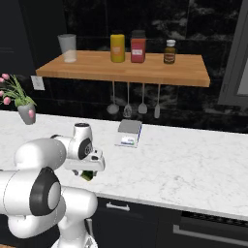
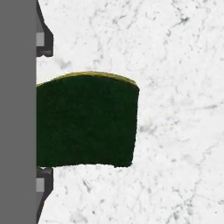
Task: Pick up the sponge from the counter and clean the cutting board by briefly scrubbing or pressing down on the cutting board. Once finished, release the sponge.
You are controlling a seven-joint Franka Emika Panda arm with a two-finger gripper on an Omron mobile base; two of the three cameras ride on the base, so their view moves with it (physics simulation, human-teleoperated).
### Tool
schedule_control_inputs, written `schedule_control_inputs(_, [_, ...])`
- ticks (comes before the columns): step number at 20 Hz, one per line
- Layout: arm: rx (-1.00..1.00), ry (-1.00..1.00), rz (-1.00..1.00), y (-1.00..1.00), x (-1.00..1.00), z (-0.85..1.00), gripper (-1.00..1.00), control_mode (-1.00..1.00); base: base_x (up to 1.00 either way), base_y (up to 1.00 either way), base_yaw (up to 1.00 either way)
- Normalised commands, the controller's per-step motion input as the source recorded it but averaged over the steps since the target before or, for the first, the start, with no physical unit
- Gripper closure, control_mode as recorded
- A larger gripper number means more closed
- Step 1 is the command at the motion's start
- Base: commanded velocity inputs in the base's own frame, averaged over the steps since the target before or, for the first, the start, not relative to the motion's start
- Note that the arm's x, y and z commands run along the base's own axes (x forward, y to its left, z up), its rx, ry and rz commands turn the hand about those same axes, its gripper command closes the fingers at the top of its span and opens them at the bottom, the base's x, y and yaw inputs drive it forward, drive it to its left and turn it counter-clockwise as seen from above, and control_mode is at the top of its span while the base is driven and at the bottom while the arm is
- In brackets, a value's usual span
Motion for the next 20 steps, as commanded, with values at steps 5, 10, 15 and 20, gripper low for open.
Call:
schedule_control_inputs(5, [0.00,0.00,0.00,0.00,0.00,0.03,-1.00,-1.00,0.00,0.00,0.00])
schedule_control_inputs(10, [0.00,0.01,0.00,0.00,0.00,-0.03,-1.00,-1.00,0.00,0.00,0.00])
schedule_control_inputs(15, [0.00,0.03,0.00,0.00,0.00,-0.12,-1.00,-1.00,0.00,0.00,0.00])
schedule_control_inputs(20, [0.02,0.04,0.00,0.00,0.00,-0.15,-1.00,-1.00,0.00,0.00,0.00])
